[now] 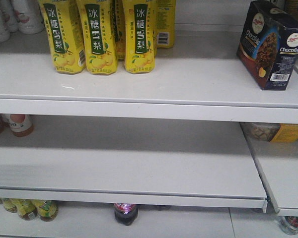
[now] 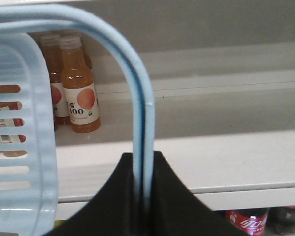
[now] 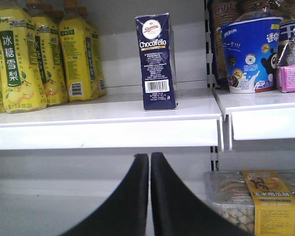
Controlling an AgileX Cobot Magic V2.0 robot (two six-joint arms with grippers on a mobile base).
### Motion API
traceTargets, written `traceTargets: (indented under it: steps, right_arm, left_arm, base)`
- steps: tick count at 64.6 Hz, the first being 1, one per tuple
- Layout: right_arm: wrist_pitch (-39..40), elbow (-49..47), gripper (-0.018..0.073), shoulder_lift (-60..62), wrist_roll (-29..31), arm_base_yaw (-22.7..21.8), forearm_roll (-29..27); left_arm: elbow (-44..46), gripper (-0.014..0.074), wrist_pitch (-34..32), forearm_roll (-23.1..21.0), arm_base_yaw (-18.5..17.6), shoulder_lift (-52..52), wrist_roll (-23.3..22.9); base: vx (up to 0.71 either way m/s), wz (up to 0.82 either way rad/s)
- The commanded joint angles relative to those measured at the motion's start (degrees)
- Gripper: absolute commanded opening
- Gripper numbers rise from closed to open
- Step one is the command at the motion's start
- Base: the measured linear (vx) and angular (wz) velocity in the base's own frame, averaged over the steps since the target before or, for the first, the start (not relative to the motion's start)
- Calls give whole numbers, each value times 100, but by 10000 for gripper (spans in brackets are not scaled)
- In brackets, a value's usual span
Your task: Left arm holds basket, right arm returns cookies
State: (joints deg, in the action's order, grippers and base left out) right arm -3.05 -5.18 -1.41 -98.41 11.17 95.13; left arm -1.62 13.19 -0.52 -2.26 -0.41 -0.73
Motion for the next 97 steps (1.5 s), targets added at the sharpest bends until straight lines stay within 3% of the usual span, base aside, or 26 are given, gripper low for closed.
traceTargets:
  steps: [1, 88, 97]
  right_arm:
    - [-71, -163, -8, -68, 2, -34, 99]
    - [-112, -163, -8, -68, 31, -34, 117]
    - [-158, -163, -8, -68, 447, -34, -231]
  left_arm:
    - [134, -6, -559, -255, 3, -114, 293]
    - [140, -6, -559, -338, 9, -98, 278]
    - [140, -6, -559, -338, 9, -98, 278]
  base:
    - [0, 0]
    - [0, 0]
    - [0, 0]
